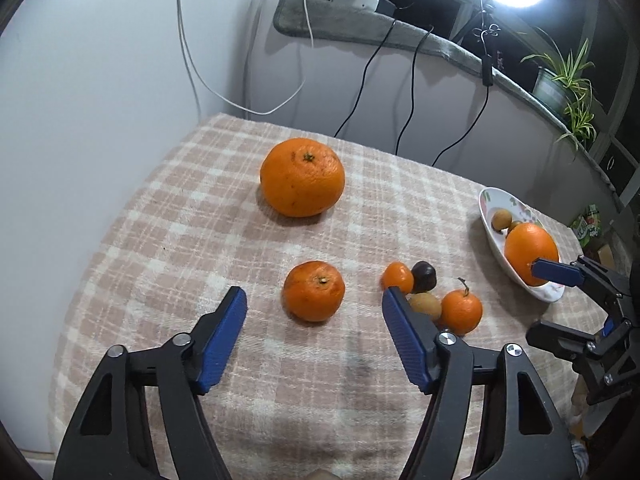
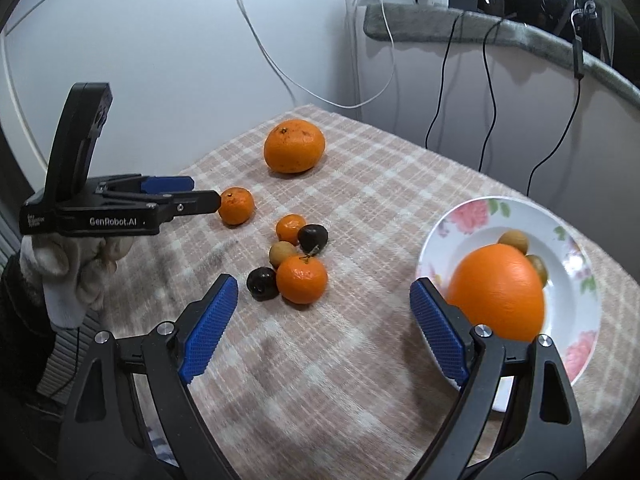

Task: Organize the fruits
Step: 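Move the right gripper back to the fruit pile and grasp a mandarin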

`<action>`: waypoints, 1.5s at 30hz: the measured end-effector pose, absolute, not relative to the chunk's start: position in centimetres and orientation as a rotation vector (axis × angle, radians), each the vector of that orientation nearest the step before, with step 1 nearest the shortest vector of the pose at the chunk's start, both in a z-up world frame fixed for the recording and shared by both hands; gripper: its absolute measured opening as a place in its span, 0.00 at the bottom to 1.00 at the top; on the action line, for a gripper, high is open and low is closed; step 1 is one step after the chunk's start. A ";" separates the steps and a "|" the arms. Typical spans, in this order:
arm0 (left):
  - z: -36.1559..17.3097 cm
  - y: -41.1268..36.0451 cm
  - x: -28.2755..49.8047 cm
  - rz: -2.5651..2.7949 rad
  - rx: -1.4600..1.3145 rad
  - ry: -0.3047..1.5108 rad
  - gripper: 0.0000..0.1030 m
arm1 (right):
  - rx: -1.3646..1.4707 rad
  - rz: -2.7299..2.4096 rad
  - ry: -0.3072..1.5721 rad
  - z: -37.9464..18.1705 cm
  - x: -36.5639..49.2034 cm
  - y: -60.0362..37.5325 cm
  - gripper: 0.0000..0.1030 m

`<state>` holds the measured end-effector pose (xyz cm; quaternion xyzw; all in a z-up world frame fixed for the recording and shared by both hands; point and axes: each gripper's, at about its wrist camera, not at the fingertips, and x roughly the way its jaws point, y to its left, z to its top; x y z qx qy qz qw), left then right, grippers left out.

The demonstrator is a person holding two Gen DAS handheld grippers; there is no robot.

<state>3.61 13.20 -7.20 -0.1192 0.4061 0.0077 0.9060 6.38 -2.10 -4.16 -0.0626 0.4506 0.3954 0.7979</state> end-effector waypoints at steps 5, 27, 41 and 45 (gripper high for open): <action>-8.1 13.7 4.1 0.009 -0.263 0.852 0.55 | -0.113 0.856 1.018 -5.2 7.0 -0.8 0.69; -9.2 13.5 5.3 -0.010 -0.244 0.874 0.44 | -0.036 0.867 1.177 -8.4 9.0 1.5 0.47; -9.9 13.1 5.7 -0.030 -0.244 0.886 0.37 | -0.021 0.891 1.192 -8.5 9.1 1.7 0.39; -9.7 13.1 5.6 -0.032 -0.246 0.883 0.36 | -0.019 0.889 1.188 -8.4 9.1 1.6 0.39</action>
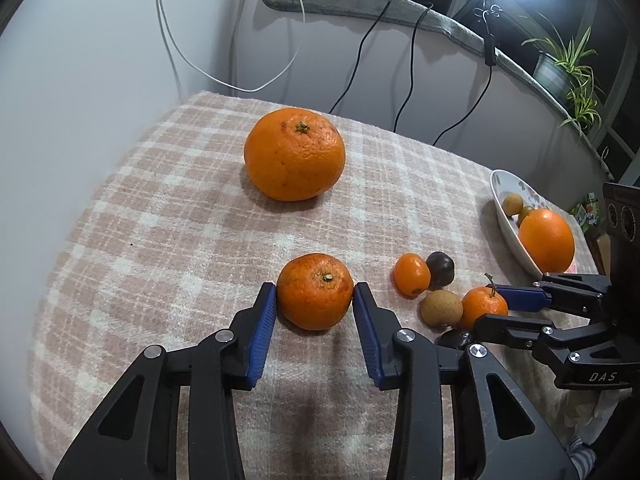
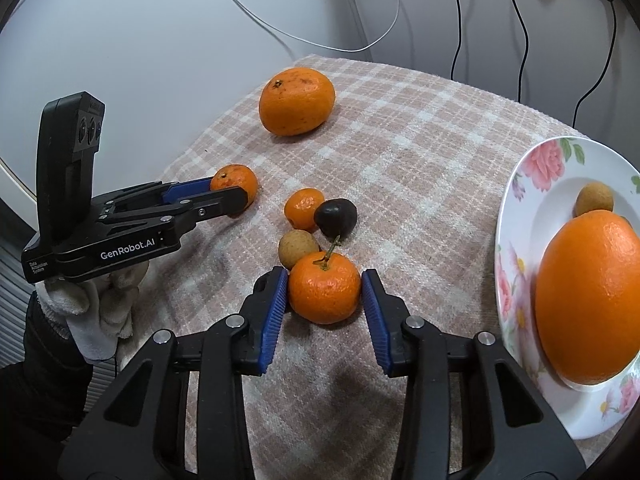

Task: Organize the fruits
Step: 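Carry the mandarin with the right gripper toward the plate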

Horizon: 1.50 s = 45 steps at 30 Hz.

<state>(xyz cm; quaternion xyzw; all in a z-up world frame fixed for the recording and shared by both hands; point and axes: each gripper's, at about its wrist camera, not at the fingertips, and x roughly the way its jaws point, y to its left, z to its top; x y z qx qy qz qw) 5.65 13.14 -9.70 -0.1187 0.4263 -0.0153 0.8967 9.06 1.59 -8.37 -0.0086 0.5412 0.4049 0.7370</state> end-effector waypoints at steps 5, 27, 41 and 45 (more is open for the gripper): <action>-9.3 13.2 5.3 -0.030 -0.250 0.872 0.36 | -0.014 0.891 1.181 -8.2 8.8 1.4 0.38; -5.8 10.1 5.6 -0.092 -0.219 0.802 0.36 | 0.014 0.863 1.066 -4.1 8.7 -2.3 0.38; -4.0 5.7 7.5 -0.182 -0.184 0.774 0.36 | 0.053 0.753 0.999 -2.2 9.9 -8.5 0.38; -3.9 4.3 8.5 -0.208 -0.175 0.778 0.36 | 0.066 0.716 0.989 -1.8 10.5 -10.6 0.38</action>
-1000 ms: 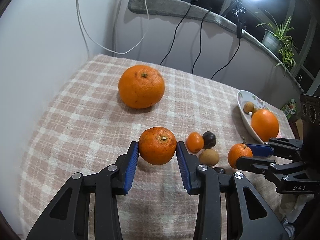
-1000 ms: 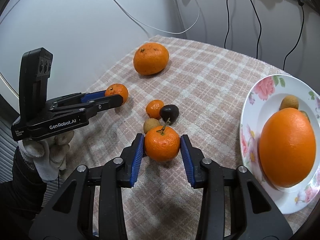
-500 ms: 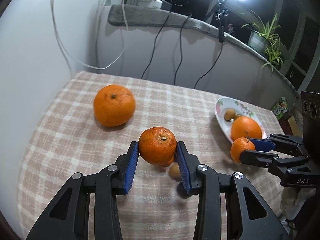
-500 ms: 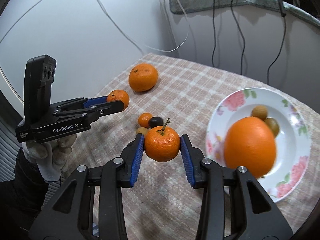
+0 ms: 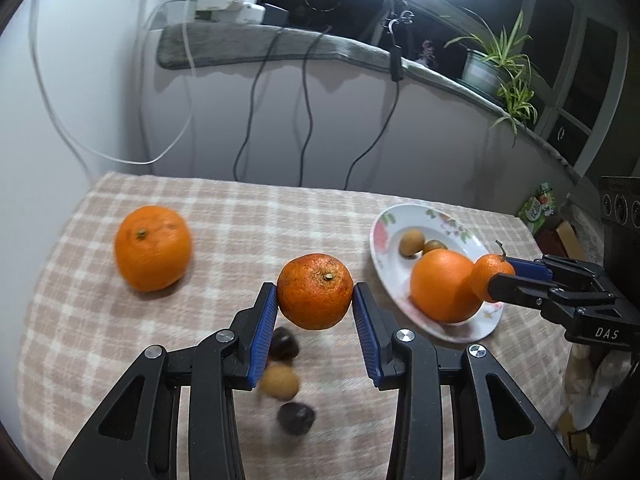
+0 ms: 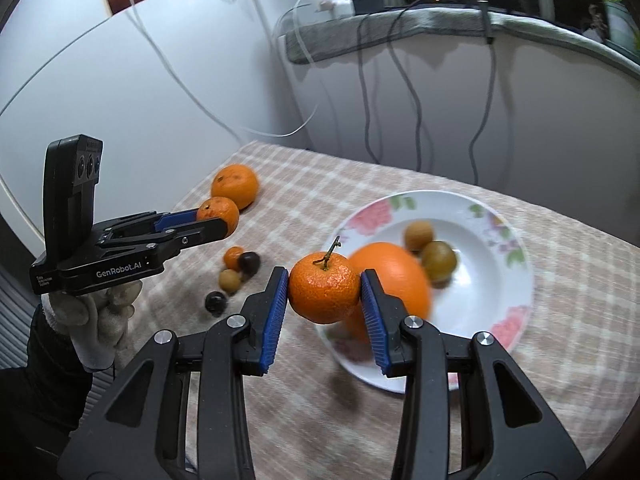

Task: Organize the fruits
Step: 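Carry the mandarin with the right gripper toward the plate, then lower the mandarin onto the plate and open the right gripper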

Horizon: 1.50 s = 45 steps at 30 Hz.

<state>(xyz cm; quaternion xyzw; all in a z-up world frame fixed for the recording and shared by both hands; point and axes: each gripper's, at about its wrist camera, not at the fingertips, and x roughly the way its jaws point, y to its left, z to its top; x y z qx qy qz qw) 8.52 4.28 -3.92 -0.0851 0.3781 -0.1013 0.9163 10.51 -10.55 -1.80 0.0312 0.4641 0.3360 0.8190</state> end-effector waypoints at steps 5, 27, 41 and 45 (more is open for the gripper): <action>-3.8 2.9 9.7 -0.239 -0.173 0.785 0.36 | 0.076 0.674 0.985 -1.8 11.0 -12.8 0.38; -5.0 -1.2 14.3 -0.294 -0.132 0.841 0.36 | 0.082 0.553 1.024 -4.4 13.1 -17.8 0.38; -5.6 -1.6 15.6 -0.292 -0.133 0.861 0.36 | 0.083 0.538 1.043 -5.5 13.6 -18.7 0.38; -5.6 -1.8 15.7 -0.293 -0.130 0.862 0.36 | 0.082 0.536 1.043 -5.6 13.6 -18.7 0.38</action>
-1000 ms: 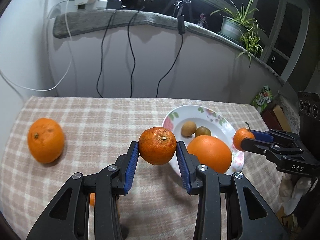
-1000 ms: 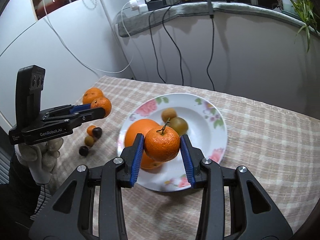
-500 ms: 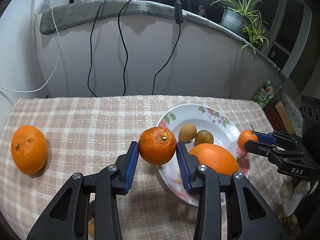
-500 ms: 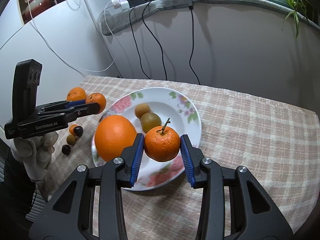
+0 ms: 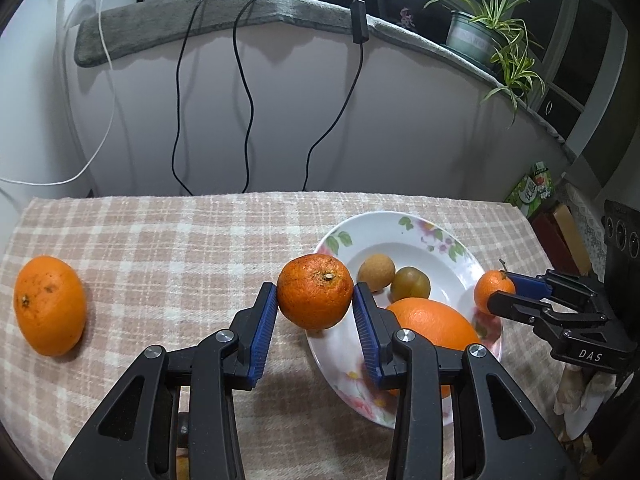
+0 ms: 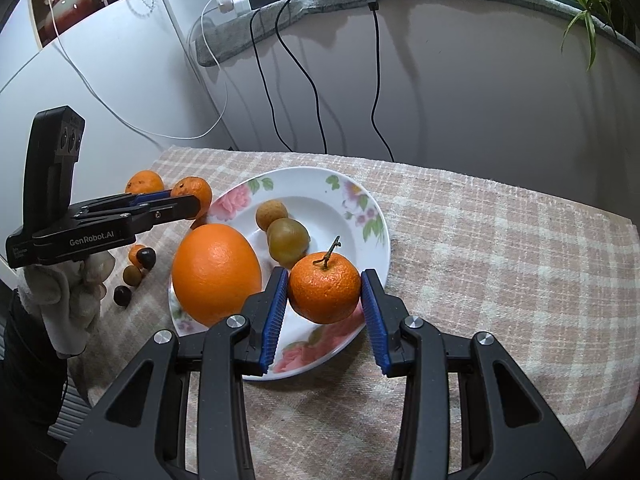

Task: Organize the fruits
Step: 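Lower the mandarin onto the plate and open the right gripper, then move both open grippers back toward the loose small fruits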

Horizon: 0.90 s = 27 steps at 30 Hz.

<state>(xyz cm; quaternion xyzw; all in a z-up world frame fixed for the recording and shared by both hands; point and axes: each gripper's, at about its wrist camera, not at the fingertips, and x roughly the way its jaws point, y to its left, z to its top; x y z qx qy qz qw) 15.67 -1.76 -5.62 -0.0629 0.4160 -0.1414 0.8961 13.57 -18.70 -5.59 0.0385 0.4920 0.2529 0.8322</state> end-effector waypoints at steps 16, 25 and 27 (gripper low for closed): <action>-5.1 -1.8 15.9 -0.288 -0.139 0.852 0.59 | 0.070 0.529 1.012 -5.1 13.2 -18.7 0.70; -4.6 -2.0 15.3 -0.290 -0.134 0.836 0.74 | 0.055 0.517 0.984 -4.1 13.0 -18.5 0.89; -4.5 -2.1 15.2 -0.288 -0.126 0.836 0.78 | 0.041 0.515 0.989 -4.1 13.0 -18.3 0.89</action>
